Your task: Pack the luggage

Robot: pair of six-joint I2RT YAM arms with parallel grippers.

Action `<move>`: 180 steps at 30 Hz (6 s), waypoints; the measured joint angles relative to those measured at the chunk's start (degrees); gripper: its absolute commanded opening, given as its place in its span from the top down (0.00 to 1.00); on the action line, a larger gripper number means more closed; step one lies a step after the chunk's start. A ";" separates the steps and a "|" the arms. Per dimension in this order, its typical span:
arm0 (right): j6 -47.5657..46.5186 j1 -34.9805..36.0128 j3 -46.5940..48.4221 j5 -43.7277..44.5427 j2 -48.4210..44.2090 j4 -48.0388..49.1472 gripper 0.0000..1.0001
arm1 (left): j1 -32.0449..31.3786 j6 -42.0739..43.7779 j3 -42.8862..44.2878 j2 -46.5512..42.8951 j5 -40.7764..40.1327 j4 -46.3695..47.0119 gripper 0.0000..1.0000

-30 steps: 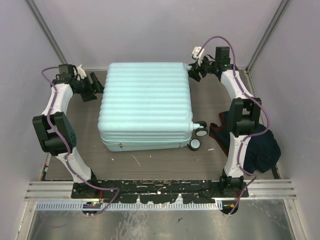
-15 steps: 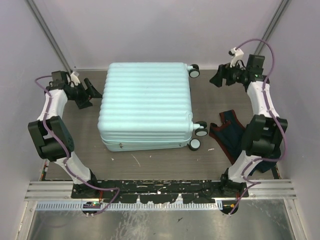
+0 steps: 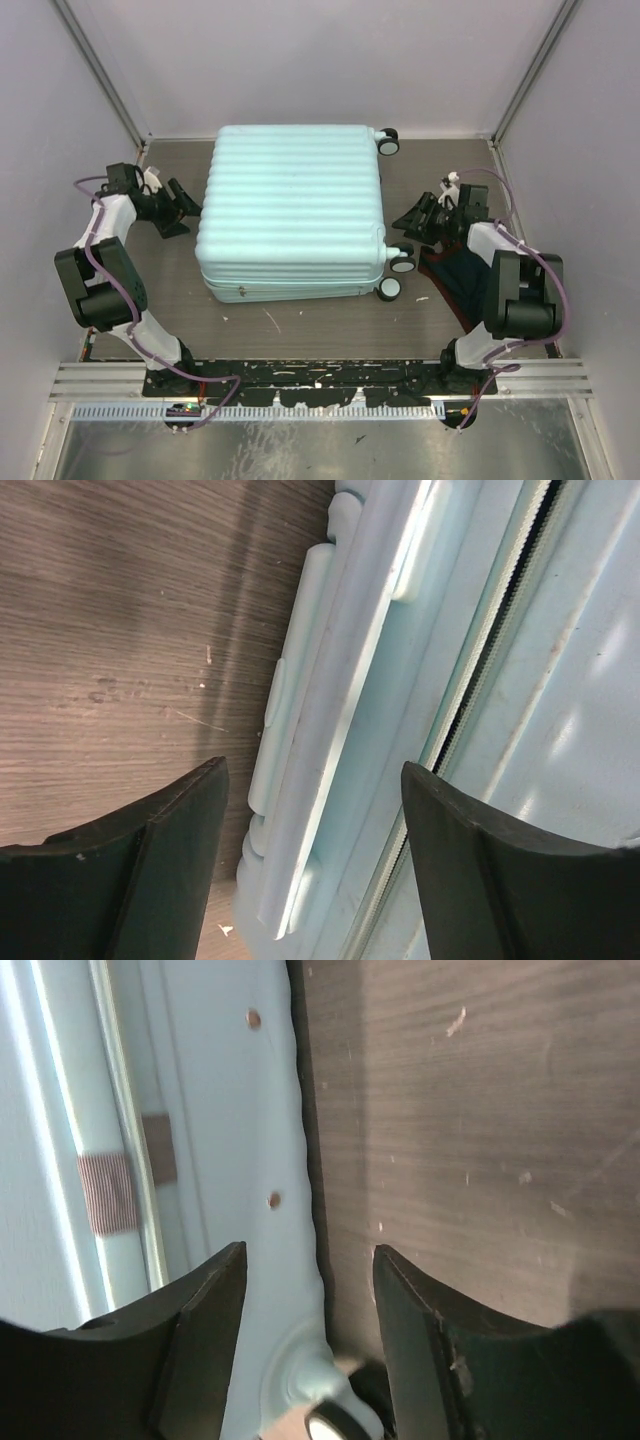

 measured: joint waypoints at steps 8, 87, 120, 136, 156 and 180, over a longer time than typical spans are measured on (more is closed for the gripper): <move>12.72 3.89 5.33 6.21 13.09 14.56 0.58 | 0.00 0.04 1.03 2.01 1.40 0.92 0.46; 39.78 9.97 42.60 9.88 52.11 40.68 0.63 | -4.24 17.07 10.54 14.99 9.25 -9.77 0.41; 4.13 -28.55 18.12 -5.35 2.54 24.28 0.00 | -1.49 16.41 7.78 -9.81 -5.09 -1.07 0.04; -10.49 -11.72 -25.90 -6.03 -45.35 18.99 0.27 | -1.49 10.08 3.67 -12.81 -4.57 1.70 0.07; -20.94 19.89 -37.92 20.72 -32.54 35.89 0.43 | -1.51 8.96 5.46 -12.59 -3.58 1.64 0.09; -29.64 28.59 -37.38 30.38 -29.27 44.44 0.99 | -2.08 7.37 0.70 -6.32 -7.37 0.63 0.27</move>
